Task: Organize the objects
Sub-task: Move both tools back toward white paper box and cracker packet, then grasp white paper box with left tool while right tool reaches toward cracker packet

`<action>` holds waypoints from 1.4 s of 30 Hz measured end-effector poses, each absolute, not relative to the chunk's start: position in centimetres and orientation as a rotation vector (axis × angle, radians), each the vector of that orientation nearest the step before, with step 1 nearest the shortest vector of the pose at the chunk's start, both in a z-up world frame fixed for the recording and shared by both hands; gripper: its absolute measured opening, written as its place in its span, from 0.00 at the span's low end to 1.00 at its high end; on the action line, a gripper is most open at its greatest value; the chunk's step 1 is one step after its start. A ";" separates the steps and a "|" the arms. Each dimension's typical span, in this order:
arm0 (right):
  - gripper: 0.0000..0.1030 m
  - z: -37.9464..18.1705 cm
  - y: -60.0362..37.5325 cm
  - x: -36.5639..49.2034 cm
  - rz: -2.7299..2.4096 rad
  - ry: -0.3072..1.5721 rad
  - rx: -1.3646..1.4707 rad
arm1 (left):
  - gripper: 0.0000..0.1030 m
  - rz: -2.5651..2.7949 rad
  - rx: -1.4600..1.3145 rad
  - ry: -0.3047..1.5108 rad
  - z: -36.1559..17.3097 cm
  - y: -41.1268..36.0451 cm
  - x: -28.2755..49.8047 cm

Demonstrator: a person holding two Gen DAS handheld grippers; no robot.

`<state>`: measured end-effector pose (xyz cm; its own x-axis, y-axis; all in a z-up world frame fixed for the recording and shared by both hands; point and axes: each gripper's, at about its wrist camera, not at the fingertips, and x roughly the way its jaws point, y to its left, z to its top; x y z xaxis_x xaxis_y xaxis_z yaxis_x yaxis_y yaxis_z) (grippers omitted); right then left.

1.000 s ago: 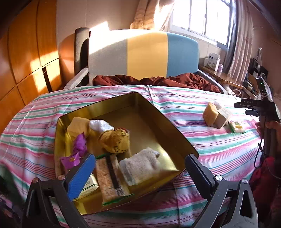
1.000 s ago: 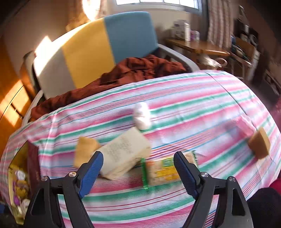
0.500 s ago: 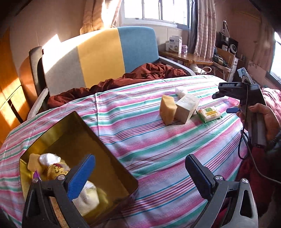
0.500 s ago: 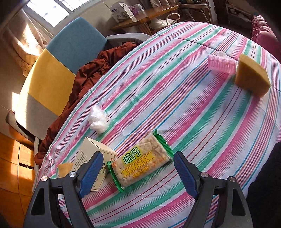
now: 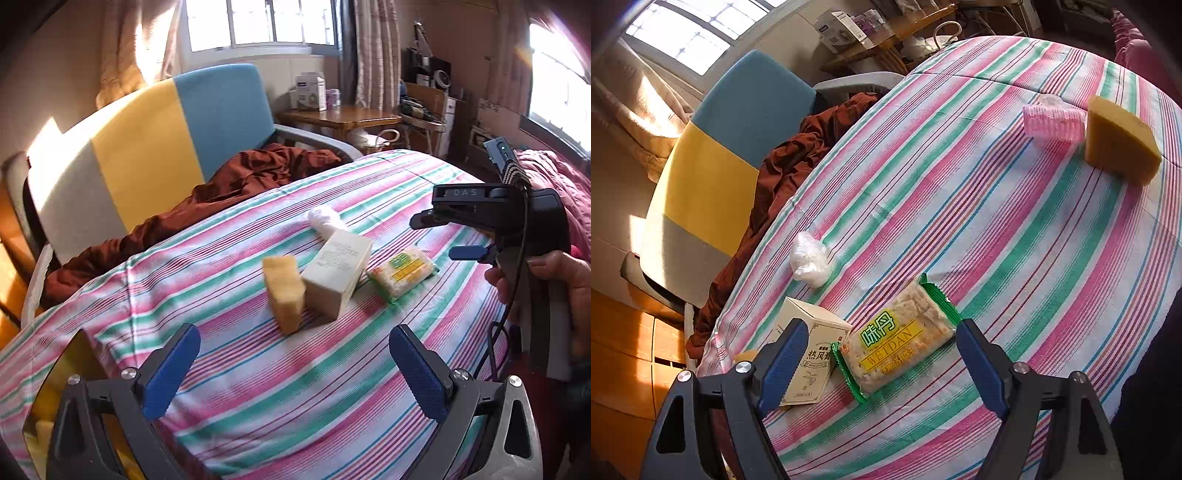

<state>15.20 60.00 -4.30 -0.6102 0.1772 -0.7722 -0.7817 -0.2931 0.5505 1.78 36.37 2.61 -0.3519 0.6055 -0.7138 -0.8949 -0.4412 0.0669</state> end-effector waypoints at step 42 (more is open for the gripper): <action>0.81 -6.8 60.8 14.4 1.876 1.376 -0.896 | 0.49 1.823 -0.997 0.591 -5.6 38.4 4.5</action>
